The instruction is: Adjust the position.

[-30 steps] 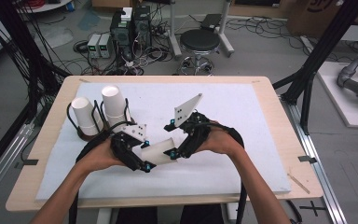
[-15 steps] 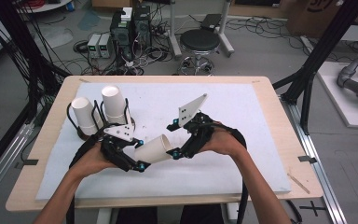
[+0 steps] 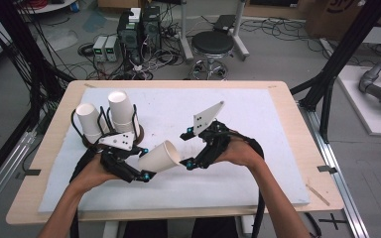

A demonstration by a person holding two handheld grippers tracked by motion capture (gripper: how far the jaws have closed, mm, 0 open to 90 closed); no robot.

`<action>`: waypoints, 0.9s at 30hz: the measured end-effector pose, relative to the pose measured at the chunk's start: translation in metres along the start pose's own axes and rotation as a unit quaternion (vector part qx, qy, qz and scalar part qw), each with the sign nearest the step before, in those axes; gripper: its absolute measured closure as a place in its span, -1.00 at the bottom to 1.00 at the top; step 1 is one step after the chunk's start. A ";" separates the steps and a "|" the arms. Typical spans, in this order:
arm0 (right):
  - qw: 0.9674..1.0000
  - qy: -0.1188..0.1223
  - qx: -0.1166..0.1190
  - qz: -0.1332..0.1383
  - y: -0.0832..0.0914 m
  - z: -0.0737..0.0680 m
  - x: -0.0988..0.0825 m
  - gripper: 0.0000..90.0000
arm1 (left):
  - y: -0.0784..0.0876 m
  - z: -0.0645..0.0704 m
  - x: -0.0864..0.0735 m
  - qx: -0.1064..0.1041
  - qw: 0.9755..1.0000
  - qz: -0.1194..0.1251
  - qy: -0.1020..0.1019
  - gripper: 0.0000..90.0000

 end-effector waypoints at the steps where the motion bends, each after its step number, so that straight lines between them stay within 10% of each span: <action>1: 1.000 0.000 -0.001 0.000 0.000 0.000 0.000 -0.60 | 0.001 0.000 0.001 0.001 1.000 0.005 0.000 -0.22; 15: 1.000 -0.007 0.001 0.002 -0.006 0.000 -0.010 -0.60 | 0.014 -0.001 0.016 0.005 0.998 0.069 -0.002 -0.22; 27: 1.000 -0.010 0.005 0.005 -0.010 0.000 -0.010 -0.60 | 0.011 0.000 0.015 0.007 0.998 0.059 -0.008 -0.22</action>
Point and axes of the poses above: each handheld gripper's, and its own axes: y roughly backward along the jaws, x roughly out of its top, z roughly to its right, the point moved 9 cm from there along -y, roughly forward along the jaws, and after that the axes turned 1 degree about z, right-handed, at the moved point
